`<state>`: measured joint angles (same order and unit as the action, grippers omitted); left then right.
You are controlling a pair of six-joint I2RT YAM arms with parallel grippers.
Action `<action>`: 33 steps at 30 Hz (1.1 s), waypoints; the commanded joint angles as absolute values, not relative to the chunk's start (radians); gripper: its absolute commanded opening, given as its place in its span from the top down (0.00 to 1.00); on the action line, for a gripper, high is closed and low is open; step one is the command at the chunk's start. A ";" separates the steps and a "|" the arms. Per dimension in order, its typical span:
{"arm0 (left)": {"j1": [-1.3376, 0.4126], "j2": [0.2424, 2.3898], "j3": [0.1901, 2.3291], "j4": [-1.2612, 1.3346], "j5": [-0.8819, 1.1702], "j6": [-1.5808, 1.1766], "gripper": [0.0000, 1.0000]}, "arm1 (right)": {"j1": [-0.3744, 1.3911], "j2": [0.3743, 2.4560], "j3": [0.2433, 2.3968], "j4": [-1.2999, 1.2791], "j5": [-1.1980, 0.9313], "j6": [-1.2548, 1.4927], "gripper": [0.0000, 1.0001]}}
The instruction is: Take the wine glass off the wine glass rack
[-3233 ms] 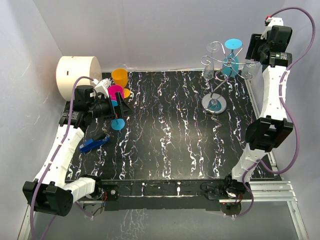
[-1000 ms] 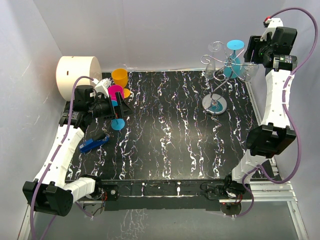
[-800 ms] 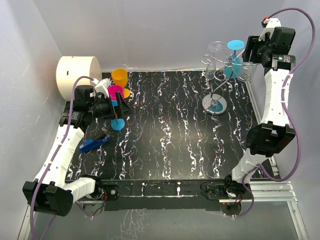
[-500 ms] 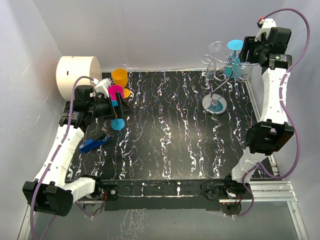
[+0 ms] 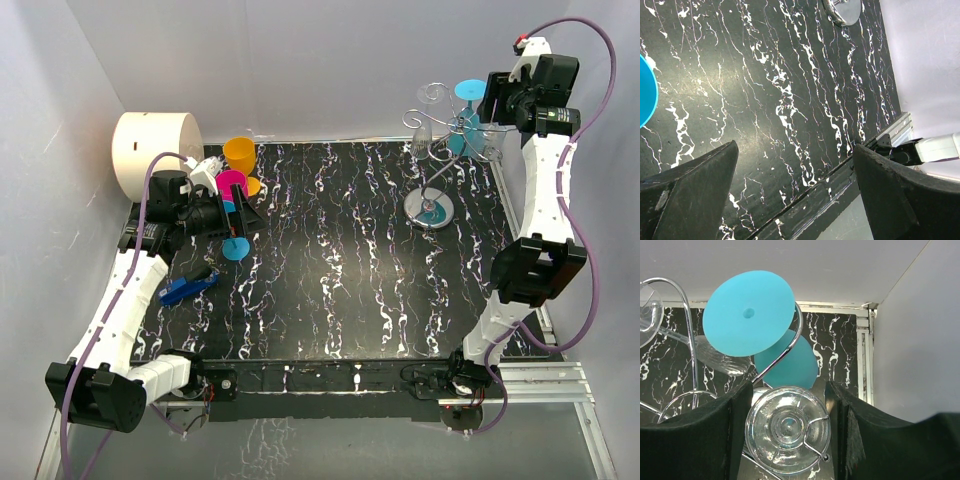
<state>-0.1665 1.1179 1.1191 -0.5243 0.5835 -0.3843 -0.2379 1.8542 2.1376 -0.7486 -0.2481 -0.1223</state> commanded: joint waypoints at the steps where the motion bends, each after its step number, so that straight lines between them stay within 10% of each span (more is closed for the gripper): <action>1: -0.166 1.099 1.128 -0.528 0.587 -0.371 0.03 | -0.239 1.834 2.214 -0.617 -0.224 -0.116 0.84; 33: -0.166 1.104 1.140 -0.531 0.584 -0.370 0.03 | -0.243 1.869 2.258 -0.590 -0.050 -0.060 0.87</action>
<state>-0.1665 1.1183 1.1191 -0.5243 0.5831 -0.3809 -0.2356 1.9011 2.1998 -0.6991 -0.1329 -0.0753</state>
